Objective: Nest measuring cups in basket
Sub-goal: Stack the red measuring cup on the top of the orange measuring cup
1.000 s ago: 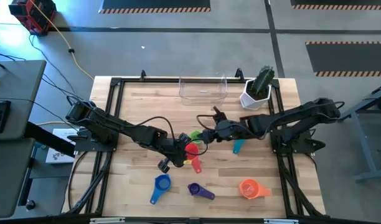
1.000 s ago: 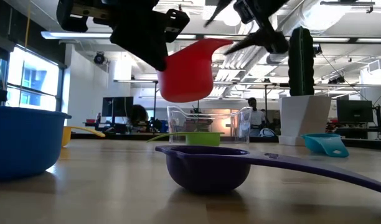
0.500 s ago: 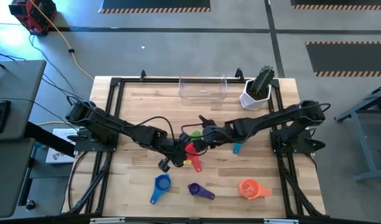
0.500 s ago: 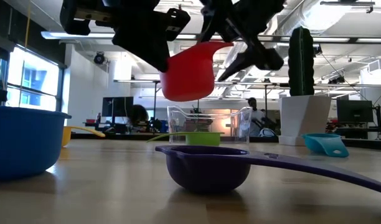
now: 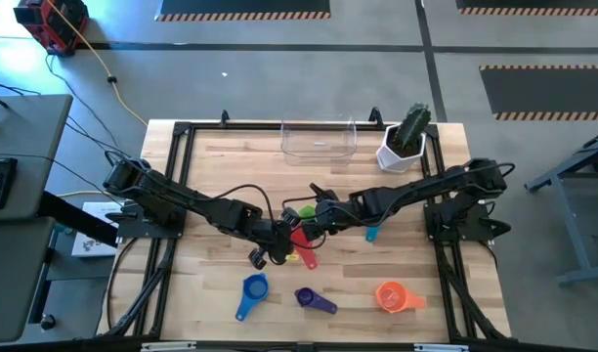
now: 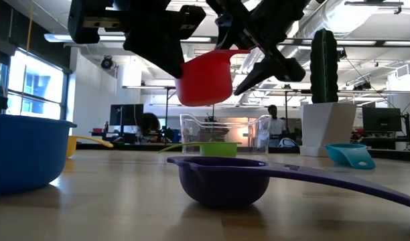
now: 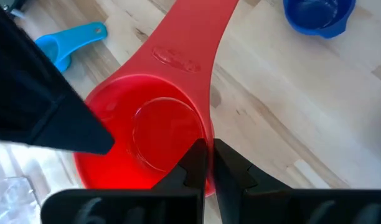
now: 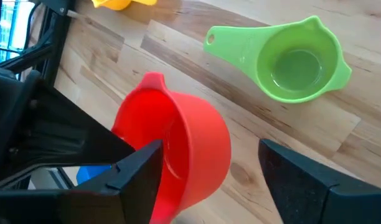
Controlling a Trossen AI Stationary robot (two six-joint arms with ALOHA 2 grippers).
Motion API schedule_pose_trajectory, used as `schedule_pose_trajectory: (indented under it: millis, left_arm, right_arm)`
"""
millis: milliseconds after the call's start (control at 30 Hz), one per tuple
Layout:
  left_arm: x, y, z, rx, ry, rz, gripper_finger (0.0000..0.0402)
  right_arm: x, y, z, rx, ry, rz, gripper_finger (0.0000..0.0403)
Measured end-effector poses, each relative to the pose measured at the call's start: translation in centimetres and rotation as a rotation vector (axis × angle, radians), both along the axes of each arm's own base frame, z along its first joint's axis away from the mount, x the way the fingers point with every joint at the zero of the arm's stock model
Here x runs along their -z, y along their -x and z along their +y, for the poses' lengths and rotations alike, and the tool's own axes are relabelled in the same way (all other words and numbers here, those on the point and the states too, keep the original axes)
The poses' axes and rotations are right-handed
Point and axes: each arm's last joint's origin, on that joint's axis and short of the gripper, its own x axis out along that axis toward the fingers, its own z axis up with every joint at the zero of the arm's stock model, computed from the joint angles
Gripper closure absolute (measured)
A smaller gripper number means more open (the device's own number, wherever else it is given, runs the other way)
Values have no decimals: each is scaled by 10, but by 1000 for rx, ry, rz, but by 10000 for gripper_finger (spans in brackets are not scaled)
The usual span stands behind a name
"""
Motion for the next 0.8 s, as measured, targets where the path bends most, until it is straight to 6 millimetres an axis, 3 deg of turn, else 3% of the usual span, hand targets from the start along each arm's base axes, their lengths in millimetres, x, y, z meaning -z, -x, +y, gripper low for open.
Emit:
schedule_pose_trajectory:
  millis: [233, 567, 800]
  left_arm:
    - [0, 0, 0, 14, -12, -1, 394]
    - [-3, -1, 0, 11, -12, -22, 394]
    - [-4, -3, 0, -1, -21, -50, 382]
  right_arm:
    - [2, -1, 0, -3, -6, 6, 232]
    - [3, -1, -1, 4, 8, 8, 386]
    - [4, 0, -1, 5, 4, 17, 391]
